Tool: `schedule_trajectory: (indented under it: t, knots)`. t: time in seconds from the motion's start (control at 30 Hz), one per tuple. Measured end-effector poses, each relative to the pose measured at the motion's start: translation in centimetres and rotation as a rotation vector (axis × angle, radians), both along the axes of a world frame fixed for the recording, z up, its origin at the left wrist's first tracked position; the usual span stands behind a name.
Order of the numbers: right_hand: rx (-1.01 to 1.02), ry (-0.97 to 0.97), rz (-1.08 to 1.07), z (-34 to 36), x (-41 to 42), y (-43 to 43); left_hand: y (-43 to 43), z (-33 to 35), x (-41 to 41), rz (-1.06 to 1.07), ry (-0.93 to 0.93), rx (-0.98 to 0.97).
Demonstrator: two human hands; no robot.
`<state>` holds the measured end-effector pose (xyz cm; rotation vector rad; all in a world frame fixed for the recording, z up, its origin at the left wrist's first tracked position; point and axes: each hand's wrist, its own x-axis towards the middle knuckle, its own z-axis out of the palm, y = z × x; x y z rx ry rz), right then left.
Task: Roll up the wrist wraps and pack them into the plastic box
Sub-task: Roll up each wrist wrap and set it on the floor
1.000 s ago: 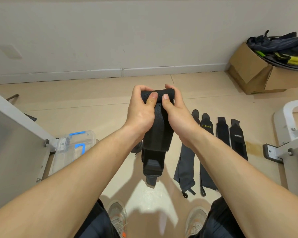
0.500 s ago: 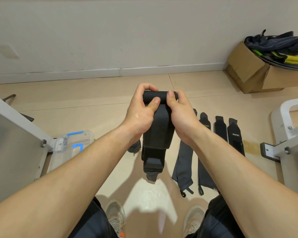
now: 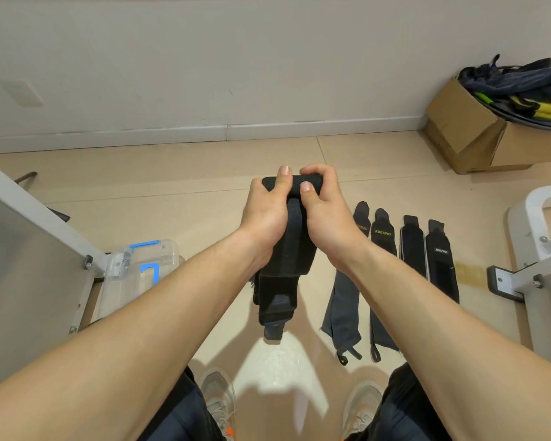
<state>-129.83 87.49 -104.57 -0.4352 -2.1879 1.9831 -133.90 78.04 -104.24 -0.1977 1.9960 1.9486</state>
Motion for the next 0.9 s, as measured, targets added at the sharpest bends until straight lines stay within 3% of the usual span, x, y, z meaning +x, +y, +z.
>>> schedule_trajectory:
  t: [0.23,0.5,0.7,0.8,0.9]
  knots:
    - [-0.328,-0.073,-0.082,0.2,-0.7,0.7,-0.7,0.3,-0.6,-0.031,0.224,0.091]
    - [-0.184,-0.051,-0.098,0.3,-0.8,0.9,-0.9,0.4,-0.2,-0.198,0.281,0.084]
    - [-0.025,0.022,-0.063,0.1,-0.3,0.2,-0.9,0.9,-0.7,-0.137,-0.028,-0.005]
    - [-0.014,0.032,-0.046,0.0,-0.1,0.1,-0.9,0.9,-0.5,-0.132,0.075,-0.069]
    - [-0.12,0.02,-0.06,0.4,-0.3,0.3,-0.8,0.5,-0.7,-0.093,0.146,0.003]
